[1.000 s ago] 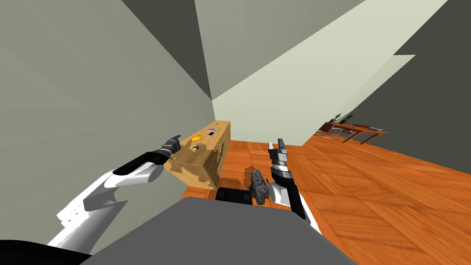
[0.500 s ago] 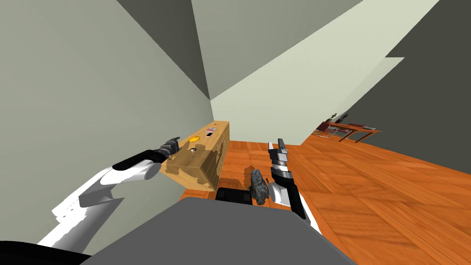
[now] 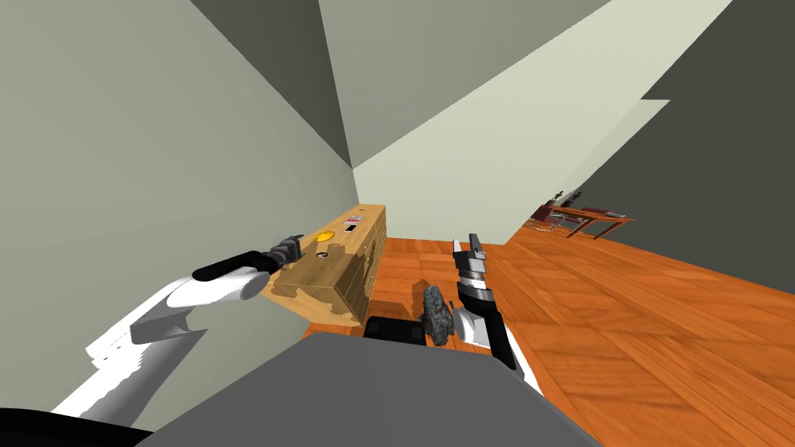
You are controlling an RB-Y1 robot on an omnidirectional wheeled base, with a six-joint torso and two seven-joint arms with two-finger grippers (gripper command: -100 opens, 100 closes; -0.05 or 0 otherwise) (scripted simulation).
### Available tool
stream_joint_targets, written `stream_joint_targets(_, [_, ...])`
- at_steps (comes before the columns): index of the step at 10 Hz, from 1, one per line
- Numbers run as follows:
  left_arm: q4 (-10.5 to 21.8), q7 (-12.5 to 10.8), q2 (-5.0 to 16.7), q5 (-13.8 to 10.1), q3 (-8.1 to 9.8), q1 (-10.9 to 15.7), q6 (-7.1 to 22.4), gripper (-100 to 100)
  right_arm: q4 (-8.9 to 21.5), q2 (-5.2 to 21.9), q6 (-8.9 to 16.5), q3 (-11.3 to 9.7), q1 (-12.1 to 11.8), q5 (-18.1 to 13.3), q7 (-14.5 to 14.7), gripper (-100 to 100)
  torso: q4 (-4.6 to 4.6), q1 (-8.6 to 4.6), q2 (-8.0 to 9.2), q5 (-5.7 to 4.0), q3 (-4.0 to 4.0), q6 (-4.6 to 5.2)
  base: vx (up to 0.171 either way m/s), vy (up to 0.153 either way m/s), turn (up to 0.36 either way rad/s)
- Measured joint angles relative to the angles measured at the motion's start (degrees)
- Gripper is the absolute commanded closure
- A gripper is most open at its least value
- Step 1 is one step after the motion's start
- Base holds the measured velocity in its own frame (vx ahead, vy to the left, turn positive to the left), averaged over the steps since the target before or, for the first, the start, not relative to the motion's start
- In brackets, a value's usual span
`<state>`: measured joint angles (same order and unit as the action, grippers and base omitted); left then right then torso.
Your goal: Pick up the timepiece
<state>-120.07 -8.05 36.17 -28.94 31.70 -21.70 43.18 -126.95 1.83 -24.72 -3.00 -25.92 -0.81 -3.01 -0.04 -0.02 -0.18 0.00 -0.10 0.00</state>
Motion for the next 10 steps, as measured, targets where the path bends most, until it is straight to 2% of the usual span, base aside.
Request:
stream_joint_targets(2, [0.7, -0.4, 0.6, -0.7, 0.05, 0.4, 2.8, -100, 0.0, 0.0, 0.0, 0.0, 0.0, 0.0, 0.0, 0, 0.01, 0.02, 0.07, 0.01, 0.03, -0.02, 0.037, -0.003, -0.030])
stream_joint_targets(10, [4.5, -2.5, 4.2, -5.8, 0.51, 1.9, 14.9, -100, 0.0, 0.0, 0.0, 0.0, 0.0, 0.0, 0.0, 0, -0.01, 0.02, 0.01, 0.01, 0.00, -0.03, 0.052, 0.006, -0.036])
